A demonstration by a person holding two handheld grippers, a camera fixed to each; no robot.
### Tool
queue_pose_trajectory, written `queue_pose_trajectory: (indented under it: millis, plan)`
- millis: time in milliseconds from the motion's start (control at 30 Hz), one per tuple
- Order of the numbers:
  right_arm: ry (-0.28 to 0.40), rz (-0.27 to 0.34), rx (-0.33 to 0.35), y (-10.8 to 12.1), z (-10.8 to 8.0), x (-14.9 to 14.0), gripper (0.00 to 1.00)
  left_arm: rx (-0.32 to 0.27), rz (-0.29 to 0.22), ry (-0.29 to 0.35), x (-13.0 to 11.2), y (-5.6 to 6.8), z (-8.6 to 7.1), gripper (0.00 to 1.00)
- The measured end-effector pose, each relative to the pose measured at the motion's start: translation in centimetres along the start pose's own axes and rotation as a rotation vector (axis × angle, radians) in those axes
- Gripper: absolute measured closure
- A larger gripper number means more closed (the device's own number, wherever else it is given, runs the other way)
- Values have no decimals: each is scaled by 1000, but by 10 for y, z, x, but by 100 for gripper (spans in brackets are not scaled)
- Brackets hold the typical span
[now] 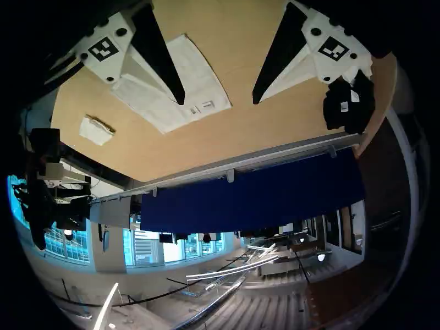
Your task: Fold towel
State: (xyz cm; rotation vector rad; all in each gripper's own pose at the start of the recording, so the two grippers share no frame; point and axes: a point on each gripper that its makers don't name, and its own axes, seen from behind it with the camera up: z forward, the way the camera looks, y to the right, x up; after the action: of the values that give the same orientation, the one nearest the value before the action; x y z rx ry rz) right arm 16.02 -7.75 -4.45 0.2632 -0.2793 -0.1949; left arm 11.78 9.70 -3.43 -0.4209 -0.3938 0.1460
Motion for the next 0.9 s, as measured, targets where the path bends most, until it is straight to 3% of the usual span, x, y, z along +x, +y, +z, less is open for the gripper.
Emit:
queue_pose_trajectory:
  millis: [900]
  plan:
    - [-230,-84,130,-41,29,-137,0,-124,22,-220,-127,49,46,9]
